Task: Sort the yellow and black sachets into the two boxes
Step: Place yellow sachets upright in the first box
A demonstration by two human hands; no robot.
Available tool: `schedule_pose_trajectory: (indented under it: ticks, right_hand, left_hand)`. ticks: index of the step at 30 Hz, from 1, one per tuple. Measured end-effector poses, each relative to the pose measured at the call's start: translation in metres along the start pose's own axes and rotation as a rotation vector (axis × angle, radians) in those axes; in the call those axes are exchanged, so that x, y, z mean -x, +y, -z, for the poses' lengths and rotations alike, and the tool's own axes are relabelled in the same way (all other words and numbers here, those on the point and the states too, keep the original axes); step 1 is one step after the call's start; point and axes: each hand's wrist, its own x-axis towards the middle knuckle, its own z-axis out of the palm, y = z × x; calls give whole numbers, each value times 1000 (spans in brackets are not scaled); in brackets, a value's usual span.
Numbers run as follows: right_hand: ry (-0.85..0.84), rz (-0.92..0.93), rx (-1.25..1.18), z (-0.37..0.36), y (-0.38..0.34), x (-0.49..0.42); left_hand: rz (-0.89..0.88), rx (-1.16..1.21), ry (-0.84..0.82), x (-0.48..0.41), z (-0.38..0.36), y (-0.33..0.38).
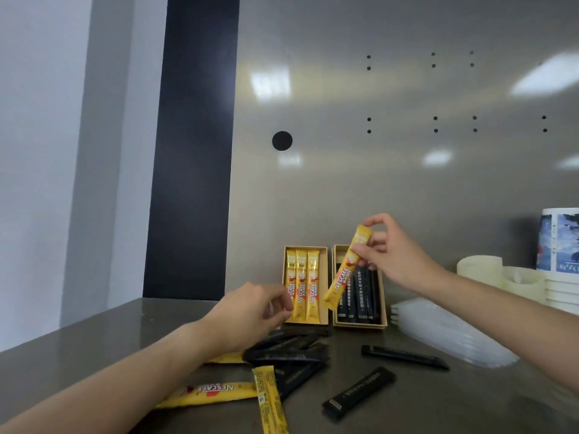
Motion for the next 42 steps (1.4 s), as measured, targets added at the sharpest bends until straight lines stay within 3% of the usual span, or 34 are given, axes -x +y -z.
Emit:
schedule_pose_trajectory:
  ticks: [14, 18, 22, 26, 31, 42]
  right_hand:
    - [-110, 204, 844, -66, 15, -38]
    - [-30, 346, 1071, -65, 24, -40]
    - [-69, 488, 1266, -65, 34, -35]
    - [-13, 572, 1335, -62, 36, -31]
    - [-78, 662, 1387, -67, 37, -23]
    - [-107, 648, 1473, -77, 36, -11]
  left_hand:
    - [-34, 6, -6, -2, -1, 2]
    - [-41, 8, -20, -2, -1, 1]
    - [-33, -6, -64, -3, -3, -1]
    - [-18, -8, -88, -3, -3, -1]
    - [-19, -19, -88, -2, -2, -1]
    - [-32, -11, -86, -1, -2, 0]
